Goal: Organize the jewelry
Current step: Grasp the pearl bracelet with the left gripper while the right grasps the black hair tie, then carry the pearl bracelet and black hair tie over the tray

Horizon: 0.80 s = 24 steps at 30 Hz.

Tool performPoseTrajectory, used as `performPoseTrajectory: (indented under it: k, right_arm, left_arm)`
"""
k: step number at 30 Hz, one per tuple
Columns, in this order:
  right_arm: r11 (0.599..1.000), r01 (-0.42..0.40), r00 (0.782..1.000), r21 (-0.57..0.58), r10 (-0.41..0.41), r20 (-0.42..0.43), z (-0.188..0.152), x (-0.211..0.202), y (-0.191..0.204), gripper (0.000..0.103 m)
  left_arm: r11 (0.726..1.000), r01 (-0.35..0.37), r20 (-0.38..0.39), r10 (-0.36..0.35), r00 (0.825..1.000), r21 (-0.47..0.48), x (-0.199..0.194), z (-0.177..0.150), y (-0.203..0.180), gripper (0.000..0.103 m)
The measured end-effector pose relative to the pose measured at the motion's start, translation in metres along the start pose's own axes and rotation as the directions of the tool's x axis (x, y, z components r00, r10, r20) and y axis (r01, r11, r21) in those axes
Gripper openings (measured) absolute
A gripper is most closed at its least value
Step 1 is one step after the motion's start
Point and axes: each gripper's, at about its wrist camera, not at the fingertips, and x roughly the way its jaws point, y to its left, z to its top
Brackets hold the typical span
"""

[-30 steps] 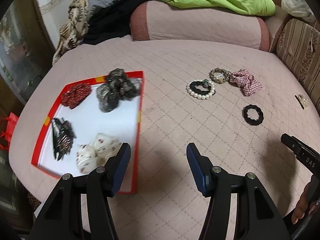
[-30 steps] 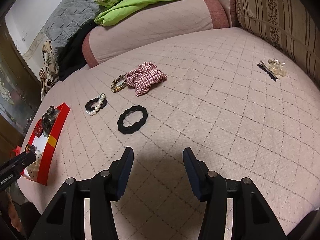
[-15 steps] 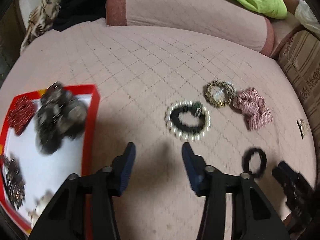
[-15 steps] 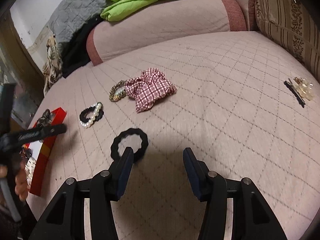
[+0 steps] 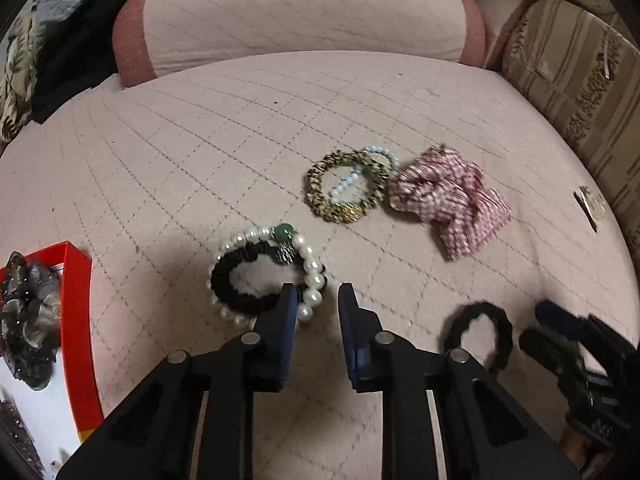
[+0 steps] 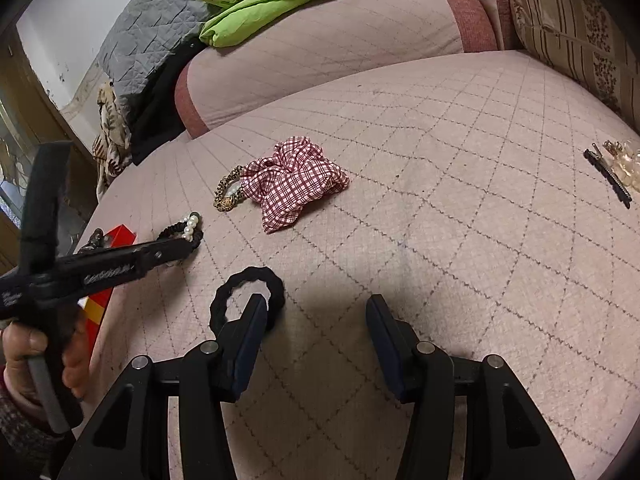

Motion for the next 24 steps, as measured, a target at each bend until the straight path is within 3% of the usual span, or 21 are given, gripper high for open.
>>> performPoseTrajectory:
  k: [7, 11, 18, 24]
  right_arm:
    - [0.999, 0.017, 1.000, -0.029, -0.016, 0.004, -0.002, 0.002, 0.006, 0.060]
    - [0.999, 0.024, 1.000, -0.036, -0.024, 0.007, -0.003, 0.002, 0.007, 0.060]
    - [0.998, 0.035, 0.999, -0.045, -0.034, 0.012, -0.005, 0.002, 0.009, 0.060]
    - [0.998, 0.040, 0.999, -0.046, -0.039, 0.017, -0.005, 0.002, 0.010, 0.060]
  left_arm:
    - [0.998, -0.058, -0.014, 0.059, 0.998, 0.015, 0.008, 0.010, -0.004, 0.012]
    - [0.999, -0.034, -0.031, 0.033, 0.999, -0.023, 0.013, 0.015, -0.002, 0.010]
    - [0.995, 0.049, 0.071, -0.042, 0.997, -0.087, -0.048, 0.004, 0.010, 0.009]
    - [0.984, 0.129, 0.121, -0.114, 0.986, -0.122, -0.102, -0.036, 0.022, 0.010]
